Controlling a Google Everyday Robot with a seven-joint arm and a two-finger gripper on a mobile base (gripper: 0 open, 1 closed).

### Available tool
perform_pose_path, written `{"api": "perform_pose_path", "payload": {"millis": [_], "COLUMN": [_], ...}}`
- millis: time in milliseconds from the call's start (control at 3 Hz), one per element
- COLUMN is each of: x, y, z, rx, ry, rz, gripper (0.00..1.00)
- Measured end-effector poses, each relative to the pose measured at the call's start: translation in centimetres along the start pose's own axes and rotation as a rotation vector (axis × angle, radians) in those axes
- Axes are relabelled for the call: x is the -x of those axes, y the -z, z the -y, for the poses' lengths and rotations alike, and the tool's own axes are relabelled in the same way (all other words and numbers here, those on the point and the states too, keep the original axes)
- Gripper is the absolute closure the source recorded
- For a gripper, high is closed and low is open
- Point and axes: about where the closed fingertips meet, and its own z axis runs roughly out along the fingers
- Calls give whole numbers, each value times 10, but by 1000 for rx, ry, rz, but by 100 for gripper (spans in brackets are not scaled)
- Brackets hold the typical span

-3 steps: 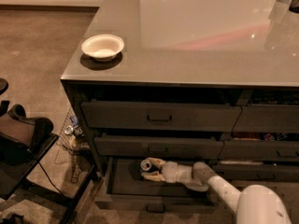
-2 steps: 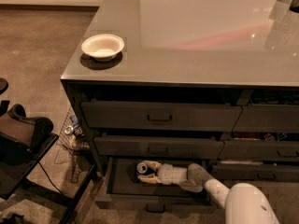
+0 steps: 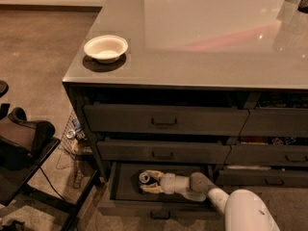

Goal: Place pepsi can into bottom drawer

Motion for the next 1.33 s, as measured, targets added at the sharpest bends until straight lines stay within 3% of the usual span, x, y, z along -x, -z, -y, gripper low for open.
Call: {"api": "perform_pose_path", "payload": {"millis": [667,1000,1333], "x": [0,1,1], "y": [-5,-8,-8], "z": [-3,-4,-5], "rx": [7,13,13], "ry": [-2,-4,-4], "rz": [3,6,6], "gripper": [28,0,0]}}
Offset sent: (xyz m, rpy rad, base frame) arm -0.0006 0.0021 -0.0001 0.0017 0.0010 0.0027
